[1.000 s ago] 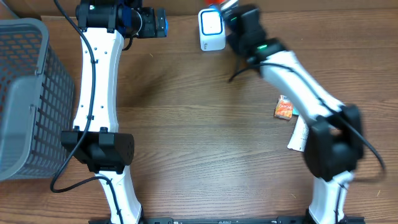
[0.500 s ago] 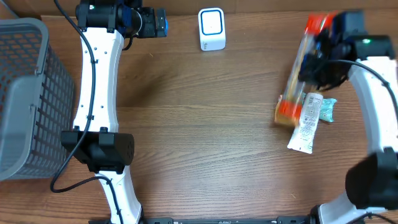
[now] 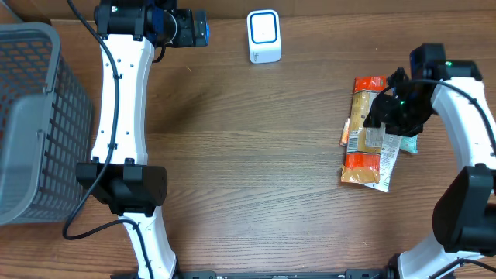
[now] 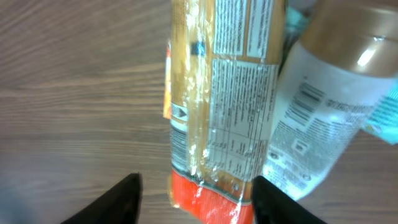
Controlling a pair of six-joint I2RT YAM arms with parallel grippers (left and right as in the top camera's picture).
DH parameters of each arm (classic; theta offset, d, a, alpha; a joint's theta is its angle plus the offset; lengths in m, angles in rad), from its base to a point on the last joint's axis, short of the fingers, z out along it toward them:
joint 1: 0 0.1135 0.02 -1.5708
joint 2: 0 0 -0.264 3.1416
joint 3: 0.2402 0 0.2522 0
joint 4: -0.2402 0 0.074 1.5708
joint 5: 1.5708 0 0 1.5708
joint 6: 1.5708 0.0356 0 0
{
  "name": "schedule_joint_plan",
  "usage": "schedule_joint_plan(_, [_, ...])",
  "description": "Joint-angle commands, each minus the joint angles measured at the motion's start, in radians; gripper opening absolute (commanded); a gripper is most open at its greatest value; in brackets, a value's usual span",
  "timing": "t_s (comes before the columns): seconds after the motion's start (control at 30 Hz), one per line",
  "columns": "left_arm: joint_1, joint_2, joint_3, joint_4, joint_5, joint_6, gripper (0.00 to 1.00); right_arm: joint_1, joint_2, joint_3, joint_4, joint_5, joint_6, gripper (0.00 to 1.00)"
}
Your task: Scan the item barcode
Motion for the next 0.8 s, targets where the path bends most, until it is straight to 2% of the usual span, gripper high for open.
schedule_joint_plan(0.0, [-0.001, 0.001, 0.004, 0.002, -0.003, 0.011, 1.00, 0.000, -0.096, 0.180, -0.049, -0.009, 0.020, 0.71])
schedule_joint_plan(0.1, [-0.001, 0.001, 0.004, 0.002, -0.003, 0.011, 1.00, 0.011, -0.140, 0.360, -0.153, -0.011, 0.068, 0.79])
schedule_joint_plan(0.17, [-0.001, 0.001, 0.004, 0.002, -0.003, 0.011, 1.00, 0.020, -0.164, 0.462, -0.211, -0.022, 0.148, 1.00])
schedule_joint_plan(0.27, [-0.001, 0.001, 0.004, 0.002, -0.003, 0.011, 1.00, 0.031, -0.201, 0.565, -0.232, -0.035, 0.249, 1.00])
schedule_joint_plan(0.43, [-0.001, 0.001, 0.004, 0.002, -0.003, 0.011, 1.00, 0.030, -0.250, 0.596, -0.248, -0.015, 0.217, 1.00])
schedule_joint_plan(0.77, [-0.001, 0.001, 0.004, 0.002, -0.003, 0.011, 1.00, 0.028, -0.333, 0.594, -0.223, 0.255, 0.255, 1.00])
